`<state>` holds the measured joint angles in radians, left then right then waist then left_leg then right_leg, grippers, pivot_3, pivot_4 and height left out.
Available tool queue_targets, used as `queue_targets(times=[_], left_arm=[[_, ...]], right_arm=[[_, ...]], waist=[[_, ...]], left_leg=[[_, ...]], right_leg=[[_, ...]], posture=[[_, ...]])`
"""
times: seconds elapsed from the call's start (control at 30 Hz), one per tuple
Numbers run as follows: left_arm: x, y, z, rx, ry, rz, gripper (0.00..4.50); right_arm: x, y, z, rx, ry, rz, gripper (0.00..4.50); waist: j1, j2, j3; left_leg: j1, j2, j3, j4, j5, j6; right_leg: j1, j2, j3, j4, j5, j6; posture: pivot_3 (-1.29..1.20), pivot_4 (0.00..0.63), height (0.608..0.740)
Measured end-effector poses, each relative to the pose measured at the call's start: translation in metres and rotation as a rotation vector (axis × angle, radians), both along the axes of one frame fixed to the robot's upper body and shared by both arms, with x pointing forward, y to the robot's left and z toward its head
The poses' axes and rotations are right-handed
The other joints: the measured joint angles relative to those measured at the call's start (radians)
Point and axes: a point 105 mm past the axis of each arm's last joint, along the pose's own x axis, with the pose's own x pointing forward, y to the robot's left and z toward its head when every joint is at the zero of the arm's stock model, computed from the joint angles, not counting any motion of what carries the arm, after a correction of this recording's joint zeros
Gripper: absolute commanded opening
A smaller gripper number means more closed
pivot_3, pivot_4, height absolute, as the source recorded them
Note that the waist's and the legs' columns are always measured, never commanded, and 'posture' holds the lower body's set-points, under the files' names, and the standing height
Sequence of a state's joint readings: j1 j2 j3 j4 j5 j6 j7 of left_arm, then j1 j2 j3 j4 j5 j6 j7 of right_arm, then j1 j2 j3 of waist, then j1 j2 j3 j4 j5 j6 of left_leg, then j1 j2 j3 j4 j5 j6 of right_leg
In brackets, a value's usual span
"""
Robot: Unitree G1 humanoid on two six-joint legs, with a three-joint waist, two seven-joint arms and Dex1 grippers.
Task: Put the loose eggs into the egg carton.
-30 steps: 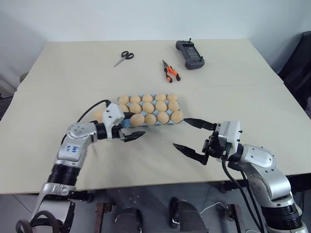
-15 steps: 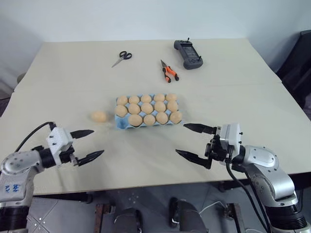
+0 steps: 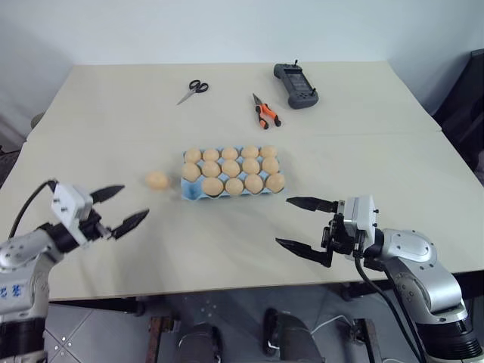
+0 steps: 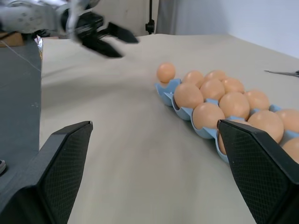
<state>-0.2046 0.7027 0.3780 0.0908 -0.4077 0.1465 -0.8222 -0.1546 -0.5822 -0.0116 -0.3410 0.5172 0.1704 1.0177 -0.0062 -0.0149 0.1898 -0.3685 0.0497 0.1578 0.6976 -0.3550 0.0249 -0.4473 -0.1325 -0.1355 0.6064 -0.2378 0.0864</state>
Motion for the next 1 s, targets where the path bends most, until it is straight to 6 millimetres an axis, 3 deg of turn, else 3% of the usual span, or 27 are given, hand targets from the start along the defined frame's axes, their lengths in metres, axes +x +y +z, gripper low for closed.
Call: queue_targets(times=[0.1, 0.23, 0.47, 0.6, 0.73, 0.83, 1.0], left_arm=[[0.027, -0.005, 0.003, -0.021, 0.003, 0.057, 4.48], [0.057, -0.020, -0.012, 0.001, 0.069, 0.068, 4.48], [0.084, -0.023, -0.024, 0.003, 0.122, 0.102, 4.48], [0.086, -0.027, -0.042, 0.003, 0.185, 0.093, 3.55], [0.085, -0.029, -0.043, 0.005, 0.196, 0.073, 2.45], [0.083, -0.028, -0.040, -0.026, 0.179, 0.060, 2.40], [0.073, -0.042, -0.010, -0.094, 0.065, -0.078, 2.40]], right_arm=[[0.003, -0.001, 0.002, -0.002, -0.006, -0.006, 4.50], [0.005, 0.000, 0.003, -0.003, -0.012, -0.009, 4.50], [0.007, 0.000, 0.004, 0.002, -0.015, -0.031, 4.50], [0.005, 0.000, 0.003, 0.007, -0.013, -0.040, 4.50], [0.005, 0.001, 0.005, 0.010, -0.021, -0.042, 4.50], [0.005, 0.001, 0.004, 0.010, -0.019, -0.046, 4.50], [0.005, 0.001, 0.004, 0.012, -0.017, -0.050, 4.50]], waist=[[0.004, 0.000, 0.000], [0.005, 0.000, 0.000], [0.002, 0.000, 0.000], [0.003, -0.001, 0.000], [0.002, -0.001, 0.000], [0.002, -0.001, 0.000], [0.003, -0.001, 0.000]], left_leg=[[0.000, -0.001, 0.001, 0.000, 0.000, 0.000], [-0.001, -0.002, 0.002, 0.000, 0.000, 0.001], [-0.001, -0.002, 0.004, 0.000, 0.000, 0.000], [-0.001, -0.002, 0.005, 0.000, 0.000, 0.000], [-0.001, -0.002, 0.005, 0.001, 0.000, 0.000], [-0.001, -0.001, 0.005, 0.001, 0.000, 0.000], [-0.001, -0.002, 0.005, 0.001, 0.000, 0.001]], right_leg=[[0.000, 0.001, 0.000, 0.002, 0.000, 0.000], [0.000, 0.002, -0.001, 0.000, 0.001, 0.001], [0.000, 0.005, -0.004, -0.001, 0.001, 0.001], [0.000, 0.004, -0.003, -0.001, 0.001, 0.001], [0.000, 0.004, -0.003, 0.000, 0.001, 0.001], [0.000, 0.003, -0.002, 0.000, 0.001, 0.001], [0.000, 0.003, -0.003, 0.000, 0.001, 0.001]], posture=[[0.00, 0.150, 0.740], [0.00, 0.150, 0.740], [0.00, 0.150, 0.740], [0.00, 0.150, 0.740], [0.00, 0.150, 0.740], [0.00, 0.150, 0.740], [0.00, 0.150, 0.740]])
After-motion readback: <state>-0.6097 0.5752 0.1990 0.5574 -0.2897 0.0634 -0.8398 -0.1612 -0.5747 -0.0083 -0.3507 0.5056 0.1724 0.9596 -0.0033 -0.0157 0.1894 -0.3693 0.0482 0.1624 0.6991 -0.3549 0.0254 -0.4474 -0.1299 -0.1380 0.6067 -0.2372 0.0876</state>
